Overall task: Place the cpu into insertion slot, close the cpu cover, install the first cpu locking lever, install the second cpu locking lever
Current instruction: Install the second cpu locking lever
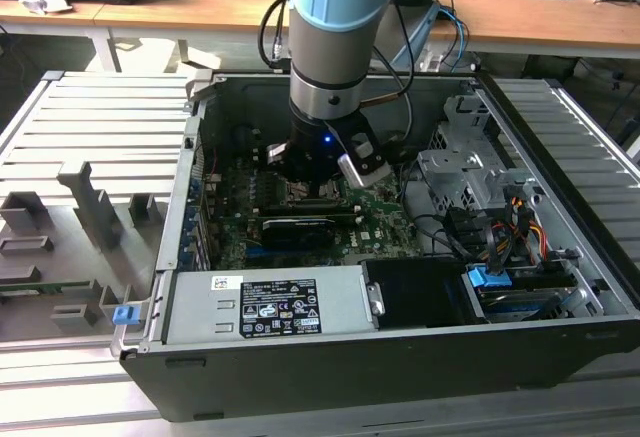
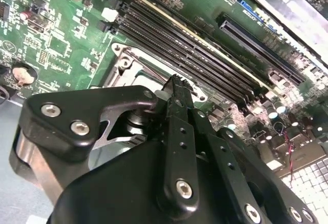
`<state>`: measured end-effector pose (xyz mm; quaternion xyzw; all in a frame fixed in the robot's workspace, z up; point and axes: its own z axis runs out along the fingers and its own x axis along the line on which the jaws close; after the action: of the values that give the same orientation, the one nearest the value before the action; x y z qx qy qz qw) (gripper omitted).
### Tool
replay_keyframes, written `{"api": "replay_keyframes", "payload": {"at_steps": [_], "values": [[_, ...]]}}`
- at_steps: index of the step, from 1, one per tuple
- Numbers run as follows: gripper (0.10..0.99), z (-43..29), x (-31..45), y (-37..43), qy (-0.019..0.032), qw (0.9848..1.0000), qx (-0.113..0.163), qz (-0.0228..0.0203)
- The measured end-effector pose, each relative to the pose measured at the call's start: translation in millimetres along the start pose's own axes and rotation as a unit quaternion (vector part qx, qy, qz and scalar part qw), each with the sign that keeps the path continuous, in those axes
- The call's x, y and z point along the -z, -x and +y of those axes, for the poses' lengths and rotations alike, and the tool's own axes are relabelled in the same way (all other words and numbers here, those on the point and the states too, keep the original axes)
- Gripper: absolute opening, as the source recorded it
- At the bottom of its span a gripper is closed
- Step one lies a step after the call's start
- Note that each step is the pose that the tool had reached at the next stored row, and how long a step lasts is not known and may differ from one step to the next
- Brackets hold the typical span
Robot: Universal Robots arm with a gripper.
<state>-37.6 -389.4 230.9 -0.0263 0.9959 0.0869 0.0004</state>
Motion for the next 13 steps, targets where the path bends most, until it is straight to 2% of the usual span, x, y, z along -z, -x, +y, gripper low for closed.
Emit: {"api": "replay_keyframes", "payload": {"at_steps": [7, 10, 11, 13], "values": [[0.106, 0.5, 0.0, -13.8, 0.0001, 1.0000, 0.000, 0.0000], [0.106, 0.6, -0.2, -22.8, 0.0011, 1.0000, 0.000, -0.0001], [0.106, 0.3, -0.8, -23.2, 0.0018, 1.0000, 0.000, -0.0001], [0.106, -0.5, -2.3, -23.3, 0.0075, 1.0000, 0.000, -0.0003]]}}
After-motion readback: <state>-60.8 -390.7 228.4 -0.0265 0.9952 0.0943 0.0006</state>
